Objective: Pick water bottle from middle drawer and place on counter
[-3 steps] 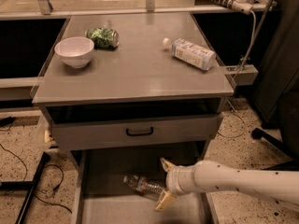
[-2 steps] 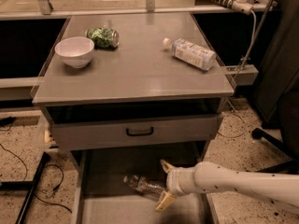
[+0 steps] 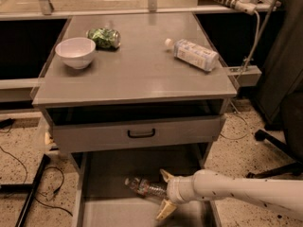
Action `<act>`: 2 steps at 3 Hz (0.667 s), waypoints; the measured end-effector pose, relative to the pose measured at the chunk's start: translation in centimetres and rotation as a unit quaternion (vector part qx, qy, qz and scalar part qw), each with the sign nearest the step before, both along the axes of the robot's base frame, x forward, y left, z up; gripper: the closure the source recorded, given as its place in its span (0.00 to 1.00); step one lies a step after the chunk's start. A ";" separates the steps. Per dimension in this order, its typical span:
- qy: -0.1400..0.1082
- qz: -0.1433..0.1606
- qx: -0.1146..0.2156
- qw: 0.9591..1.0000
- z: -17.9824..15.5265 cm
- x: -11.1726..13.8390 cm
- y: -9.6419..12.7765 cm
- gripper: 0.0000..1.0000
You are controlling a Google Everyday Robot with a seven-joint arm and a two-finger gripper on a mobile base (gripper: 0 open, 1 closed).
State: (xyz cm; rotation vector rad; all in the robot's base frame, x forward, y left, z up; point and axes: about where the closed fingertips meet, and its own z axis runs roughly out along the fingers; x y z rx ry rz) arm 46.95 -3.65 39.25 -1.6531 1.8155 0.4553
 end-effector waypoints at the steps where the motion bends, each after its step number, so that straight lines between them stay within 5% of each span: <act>1: 0.015 0.000 0.001 1.000 -2.3 -0.2 0.4 0.00; 2: 0.016 0.000 0.002 1.000 -2.3 -0.3 0.4 0.19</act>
Offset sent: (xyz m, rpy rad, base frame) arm -0.0019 0.0033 -0.0193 0.0023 0.0252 0.0007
